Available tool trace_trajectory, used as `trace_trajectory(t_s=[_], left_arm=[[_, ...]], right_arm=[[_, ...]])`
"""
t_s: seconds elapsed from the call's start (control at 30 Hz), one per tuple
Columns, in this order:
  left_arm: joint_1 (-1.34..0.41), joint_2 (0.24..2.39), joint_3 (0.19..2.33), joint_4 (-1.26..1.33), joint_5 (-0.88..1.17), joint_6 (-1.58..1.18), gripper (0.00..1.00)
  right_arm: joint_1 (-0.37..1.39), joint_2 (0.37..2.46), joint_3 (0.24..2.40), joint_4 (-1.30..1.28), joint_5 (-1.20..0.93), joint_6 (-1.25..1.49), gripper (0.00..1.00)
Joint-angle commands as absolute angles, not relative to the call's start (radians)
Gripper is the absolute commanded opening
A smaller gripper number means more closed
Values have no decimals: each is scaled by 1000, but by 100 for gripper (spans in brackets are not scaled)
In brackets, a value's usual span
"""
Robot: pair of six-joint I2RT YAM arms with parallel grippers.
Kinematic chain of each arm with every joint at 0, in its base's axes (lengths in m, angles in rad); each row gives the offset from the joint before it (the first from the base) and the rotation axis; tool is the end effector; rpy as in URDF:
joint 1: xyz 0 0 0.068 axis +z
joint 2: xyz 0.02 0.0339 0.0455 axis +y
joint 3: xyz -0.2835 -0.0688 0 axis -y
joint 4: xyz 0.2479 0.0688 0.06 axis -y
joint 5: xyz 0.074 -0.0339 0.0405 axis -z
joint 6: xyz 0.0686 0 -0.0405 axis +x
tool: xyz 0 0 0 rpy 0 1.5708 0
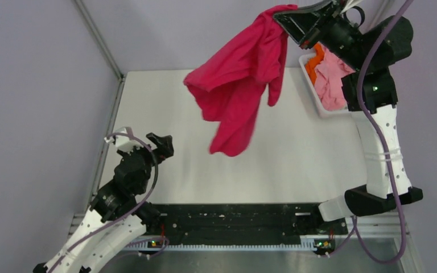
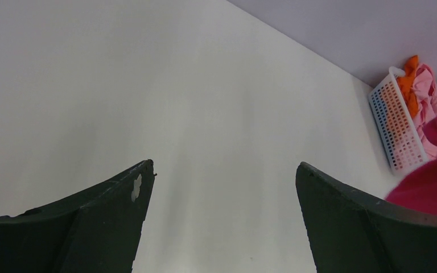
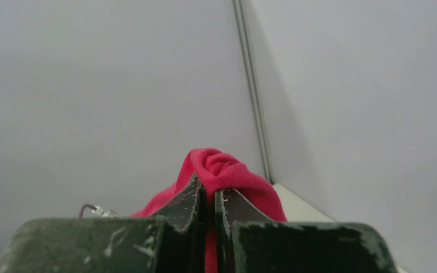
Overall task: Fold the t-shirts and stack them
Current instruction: Move the tshirt to the center of the board
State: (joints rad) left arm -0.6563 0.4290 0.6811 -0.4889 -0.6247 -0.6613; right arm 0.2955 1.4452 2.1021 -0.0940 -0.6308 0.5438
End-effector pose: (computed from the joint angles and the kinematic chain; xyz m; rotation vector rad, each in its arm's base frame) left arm 0.1143 -0.0374 0.3210 -0.4426 1.7228 -0.3907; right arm 0.2308 0.1126 0.6627 -0.4739 1.0900 1.0606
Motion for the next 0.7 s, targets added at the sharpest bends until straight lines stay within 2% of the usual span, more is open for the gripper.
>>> trace_trajectory(t_s=[0.0,0.13,0.23,0.3,0.37,0.4,0.47,0.57,0.67], left_arm=[[-655,376,727,-624,-683,-733,99],[-656,338,711,-658,-706,-752,99],[-656,338,697,-668,-714,-761,99],[-656,353,689,-667,-708,-766,99],[-655,381,675,-653,-683,-780,99],[-656,403,662,-635,-662,-782,99],[-656,456,641,-584,-611,-785,99],[-655,571,626,-480,-538,-770,99],[-654,714,649,-359,-433,-752,99]], right_arm=[[304,1346,1981,-131,-661,476,0],[305,1099,1548,-297,-359,289,0],[293,940,1154,-320,-51,355,0],[264,915,956,-357,37,410,3],[237,936,831,-387,86,459,40],[230,955,816,-418,133,486,52],[229,978,822,-472,215,501,89],[229,952,842,-529,314,504,98],[229,864,816,-558,345,533,99]])
